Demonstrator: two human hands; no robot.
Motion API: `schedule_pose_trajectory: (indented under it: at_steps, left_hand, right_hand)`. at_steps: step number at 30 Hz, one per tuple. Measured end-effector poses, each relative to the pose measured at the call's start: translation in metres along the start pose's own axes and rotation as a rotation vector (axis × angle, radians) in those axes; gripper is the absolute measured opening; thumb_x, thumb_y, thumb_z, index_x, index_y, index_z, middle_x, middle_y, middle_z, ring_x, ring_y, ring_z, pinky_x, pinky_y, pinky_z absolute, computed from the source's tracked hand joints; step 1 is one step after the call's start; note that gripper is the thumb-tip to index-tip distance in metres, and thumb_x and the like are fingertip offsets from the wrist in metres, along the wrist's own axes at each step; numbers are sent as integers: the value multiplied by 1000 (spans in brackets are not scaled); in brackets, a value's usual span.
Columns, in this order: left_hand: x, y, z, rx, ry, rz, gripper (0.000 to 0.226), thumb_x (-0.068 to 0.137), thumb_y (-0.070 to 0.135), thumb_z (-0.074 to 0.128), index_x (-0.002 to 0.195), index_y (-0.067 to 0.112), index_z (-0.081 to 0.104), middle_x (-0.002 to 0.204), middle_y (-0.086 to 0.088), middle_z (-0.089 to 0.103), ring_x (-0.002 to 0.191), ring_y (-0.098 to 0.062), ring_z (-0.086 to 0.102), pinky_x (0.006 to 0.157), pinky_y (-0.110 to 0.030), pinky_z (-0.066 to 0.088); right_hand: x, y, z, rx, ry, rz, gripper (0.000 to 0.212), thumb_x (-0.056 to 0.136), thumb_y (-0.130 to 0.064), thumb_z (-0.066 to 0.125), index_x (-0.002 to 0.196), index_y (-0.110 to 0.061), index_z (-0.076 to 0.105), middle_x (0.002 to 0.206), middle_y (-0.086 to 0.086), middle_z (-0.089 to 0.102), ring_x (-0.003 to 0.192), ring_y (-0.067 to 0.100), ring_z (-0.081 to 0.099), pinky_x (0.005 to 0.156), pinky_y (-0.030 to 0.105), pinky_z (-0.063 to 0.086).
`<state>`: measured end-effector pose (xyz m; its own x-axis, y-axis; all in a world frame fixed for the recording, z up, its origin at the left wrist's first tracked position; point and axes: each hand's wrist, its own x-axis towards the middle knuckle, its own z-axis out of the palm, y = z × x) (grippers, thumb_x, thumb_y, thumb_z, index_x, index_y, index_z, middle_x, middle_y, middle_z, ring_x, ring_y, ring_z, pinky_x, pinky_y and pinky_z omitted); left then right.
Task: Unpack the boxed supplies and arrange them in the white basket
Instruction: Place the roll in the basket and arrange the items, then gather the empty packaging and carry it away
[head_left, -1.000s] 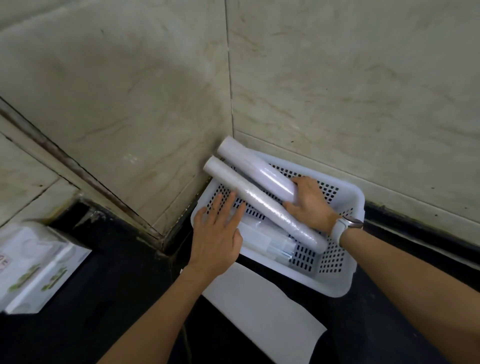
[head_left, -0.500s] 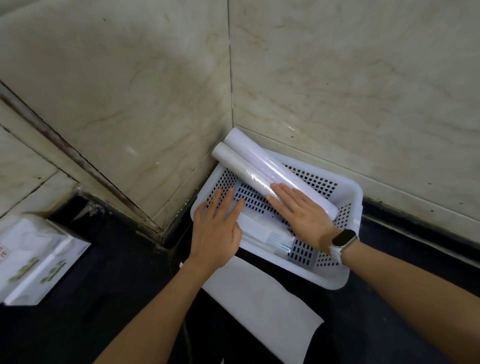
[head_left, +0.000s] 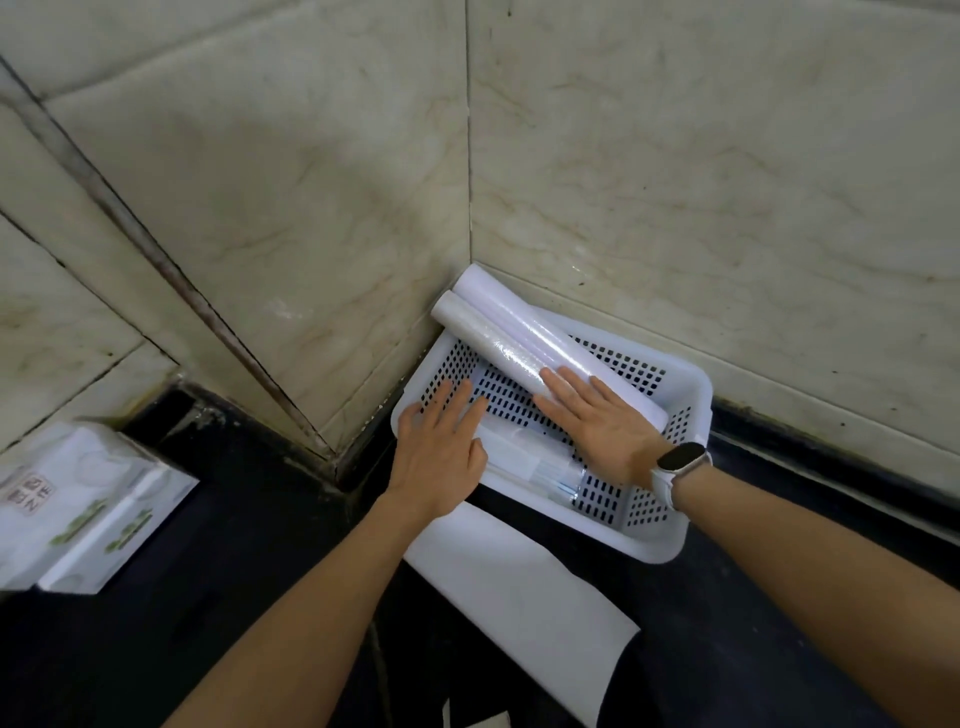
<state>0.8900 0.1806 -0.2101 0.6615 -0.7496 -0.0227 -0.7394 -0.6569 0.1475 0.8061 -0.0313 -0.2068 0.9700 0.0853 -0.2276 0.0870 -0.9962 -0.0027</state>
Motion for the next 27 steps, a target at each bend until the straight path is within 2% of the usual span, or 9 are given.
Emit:
schedule_pose_trajectory:
  at_steps: [2, 5, 8, 10, 14, 18, 20, 23, 27]
  left_hand:
    - [0, -1, -5, -21, -28, -22, 54, 94, 26, 30, 146, 19, 15, 157, -4, 12, 145, -20, 5, 114, -46, 13]
    - [-21, 8, -24, -153, 96, -72, 53, 92, 23, 38, 143, 20, 25, 155, -5, 22, 144, -20, 12, 113, -46, 15]
    - [-64, 15, -37, -329, 226, -107, 45, 90, 19, 49, 134, 15, 43, 147, -9, 37, 138, -24, 28, 110, -46, 23]
    - [-102, 15, -37, -441, 195, -149, 41, 90, 18, 52, 130, 12, 48, 141, -9, 43, 131, -24, 38, 108, -46, 31]
    - [-180, 15, -19, -566, -77, -245, 48, 90, 34, 51, 134, 20, 41, 140, -1, 44, 127, -18, 41, 107, -38, 33]
    - [-241, 17, 8, -421, -436, -206, 88, 70, 68, 53, 142, 35, 15, 150, 9, 27, 137, -13, 23, 112, -39, 16]
    - [-262, 15, 18, -346, -527, -151, 105, 59, 75, 55, 143, 37, 5, 151, 11, 23, 137, -14, 20, 112, -41, 12]
    - [-276, 12, 28, -214, -482, -56, 105, 62, 66, 61, 144, 34, 2, 149, 9, 27, 134, -16, 26, 109, -40, 15]
    - [-271, 14, 31, -202, -331, -72, 75, 75, 48, 59, 137, 30, 22, 134, 5, 47, 119, -19, 44, 98, -37, 27]
  right_hand:
    - [-6, -6, -12, 67, 19, 21, 76, 86, 4, 38, 145, -22, -3, 153, 2, -19, 139, 18, -21, 116, 36, -7]
    - [-24, -30, -32, 263, 173, 62, 57, 90, -4, 39, 143, -13, 22, 156, 10, 8, 144, 26, 8, 119, 38, 13]
    - [-58, -69, -39, 490, 537, 132, 38, 87, 0, 45, 124, -4, 52, 134, 19, 50, 124, 28, 46, 106, 33, 37]
    - [-89, -100, -28, 598, 640, 125, 31, 86, -3, 46, 115, -3, 58, 117, 15, 61, 112, 20, 53, 100, 27, 41]
    - [-142, -154, 23, 570, 404, 226, 45, 82, -26, 59, 123, -9, 52, 123, 13, 58, 116, 28, 52, 100, 42, 44]
    - [-163, -167, 69, 369, -30, 477, 94, 77, -57, 55, 144, -23, 0, 156, 9, -1, 143, 28, -4, 114, 52, -3]
    - [-163, -164, 78, 401, -108, 560, 101, 74, -60, 56, 142, -29, -13, 155, 7, -16, 142, 28, -13, 113, 56, -4]
    - [-156, -162, 77, 522, -113, 647, 100, 74, -53, 62, 142, -29, -8, 156, 7, 0, 140, 32, 7, 110, 57, 15]
    - [-154, -172, 77, 548, -3, 741, 82, 81, -34, 61, 143, -16, 10, 139, 14, 36, 126, 34, 32, 103, 51, 28]
